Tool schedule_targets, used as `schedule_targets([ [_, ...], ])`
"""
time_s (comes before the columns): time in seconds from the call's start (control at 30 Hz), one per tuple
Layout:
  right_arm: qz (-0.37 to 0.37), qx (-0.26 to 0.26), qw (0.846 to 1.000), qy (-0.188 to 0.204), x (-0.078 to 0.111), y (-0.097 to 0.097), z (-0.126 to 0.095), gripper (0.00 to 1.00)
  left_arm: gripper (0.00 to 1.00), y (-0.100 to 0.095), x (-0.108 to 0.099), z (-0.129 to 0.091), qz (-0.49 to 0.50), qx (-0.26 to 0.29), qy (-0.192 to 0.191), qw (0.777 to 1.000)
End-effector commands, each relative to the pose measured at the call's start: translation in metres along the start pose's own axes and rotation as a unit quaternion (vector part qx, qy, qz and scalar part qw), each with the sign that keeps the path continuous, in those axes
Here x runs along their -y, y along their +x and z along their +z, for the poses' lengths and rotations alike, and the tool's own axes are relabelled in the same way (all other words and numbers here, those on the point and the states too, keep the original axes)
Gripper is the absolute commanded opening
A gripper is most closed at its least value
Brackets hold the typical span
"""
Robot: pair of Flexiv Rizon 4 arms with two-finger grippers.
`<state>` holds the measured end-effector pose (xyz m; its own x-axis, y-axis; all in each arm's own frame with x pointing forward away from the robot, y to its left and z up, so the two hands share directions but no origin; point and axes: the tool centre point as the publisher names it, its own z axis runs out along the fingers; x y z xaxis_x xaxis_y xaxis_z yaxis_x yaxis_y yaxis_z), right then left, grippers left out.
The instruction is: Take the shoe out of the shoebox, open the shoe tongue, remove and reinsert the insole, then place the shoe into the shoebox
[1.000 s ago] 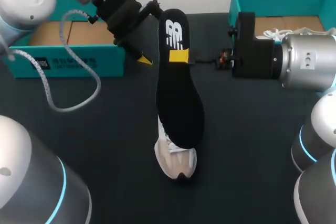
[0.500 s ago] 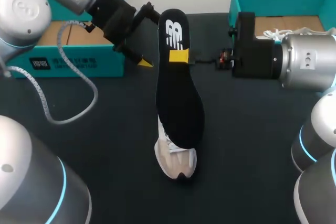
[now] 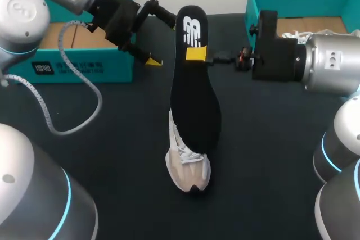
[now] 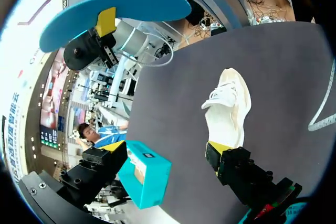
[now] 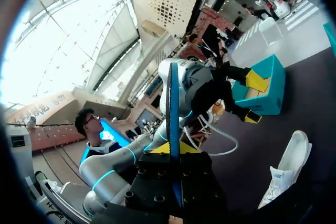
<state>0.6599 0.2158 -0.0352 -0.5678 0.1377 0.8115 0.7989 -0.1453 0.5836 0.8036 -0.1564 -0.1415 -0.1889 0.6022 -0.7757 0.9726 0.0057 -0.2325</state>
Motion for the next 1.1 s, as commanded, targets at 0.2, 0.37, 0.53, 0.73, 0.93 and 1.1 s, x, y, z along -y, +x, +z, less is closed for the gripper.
schedule_targets([
  [0.2, 0.058, 0.029, 0.998, -0.005, -0.037, -0.018, 0.006, 0.00, 1.00, -0.007, 0.017, -0.018, 0.046, 0.061, -0.027, 0.997],
  [0.37, 0.089, 0.058, 0.994, -0.015, -0.041, -0.023, 0.006, 0.00, 1.00, -0.018, 0.020, -0.027, 0.049, 0.076, -0.026, 0.996],
  [0.53, 0.089, 0.058, 0.994, -0.015, -0.041, -0.023, 0.006, 0.00, 1.00, -0.018, 0.020, -0.027, 0.049, 0.076, -0.026, 0.996],
  [0.73, 0.089, 0.058, 0.994, -0.015, -0.041, -0.023, 0.006, 0.00, 1.00, -0.018, 0.020, -0.027, 0.049, 0.076, -0.026, 0.996],
  [0.93, 0.089, 0.058, 0.994, -0.015, -0.041, -0.023, 0.006, 0.00, 1.00, -0.018, 0.020, -0.027, 0.049, 0.076, -0.026, 0.996],
  [1.1, 0.099, 0.050, 0.994, -0.018, -0.041, -0.026, 0.007, 0.00, 1.00, -0.014, 0.023, -0.026, 0.070, 0.093, -0.022, 0.993],
])
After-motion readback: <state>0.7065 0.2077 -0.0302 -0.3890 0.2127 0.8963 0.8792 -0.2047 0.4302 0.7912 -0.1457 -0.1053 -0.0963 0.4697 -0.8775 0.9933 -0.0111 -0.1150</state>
